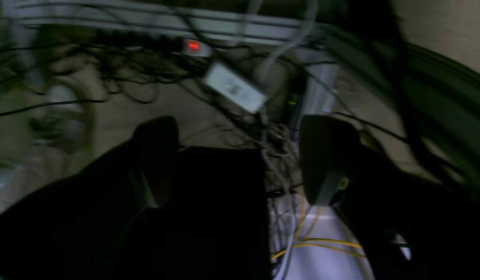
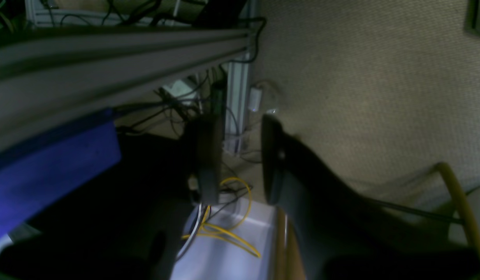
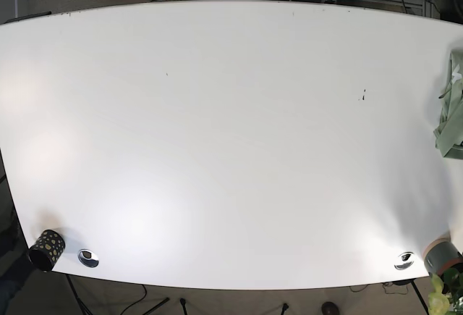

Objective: Fold the T-shirt properly

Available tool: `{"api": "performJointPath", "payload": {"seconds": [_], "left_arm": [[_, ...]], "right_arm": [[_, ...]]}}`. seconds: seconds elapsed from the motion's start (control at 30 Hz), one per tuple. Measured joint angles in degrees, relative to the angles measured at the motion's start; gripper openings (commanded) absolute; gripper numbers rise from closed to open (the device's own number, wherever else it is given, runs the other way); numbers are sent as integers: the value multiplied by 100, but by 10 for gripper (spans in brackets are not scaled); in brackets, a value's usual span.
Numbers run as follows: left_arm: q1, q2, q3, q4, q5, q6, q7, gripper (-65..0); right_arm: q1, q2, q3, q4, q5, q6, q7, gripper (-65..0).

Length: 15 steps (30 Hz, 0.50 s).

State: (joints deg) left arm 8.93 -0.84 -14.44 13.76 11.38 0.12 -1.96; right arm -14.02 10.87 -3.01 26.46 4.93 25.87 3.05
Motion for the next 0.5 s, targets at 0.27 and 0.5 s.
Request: {"api": "performJointPath", "payload": {"seconds": [0.27, 0.5], "left_arm": [[-153, 20, 249, -74, -2, -13, 70, -207], [-323, 15, 249, -446, -4, -11, 11, -207]], "right_arm": [[503, -103, -4, -734, -15, 0, -7, -491], [529, -79, -4, -745, -7, -13, 35, -491]]}}
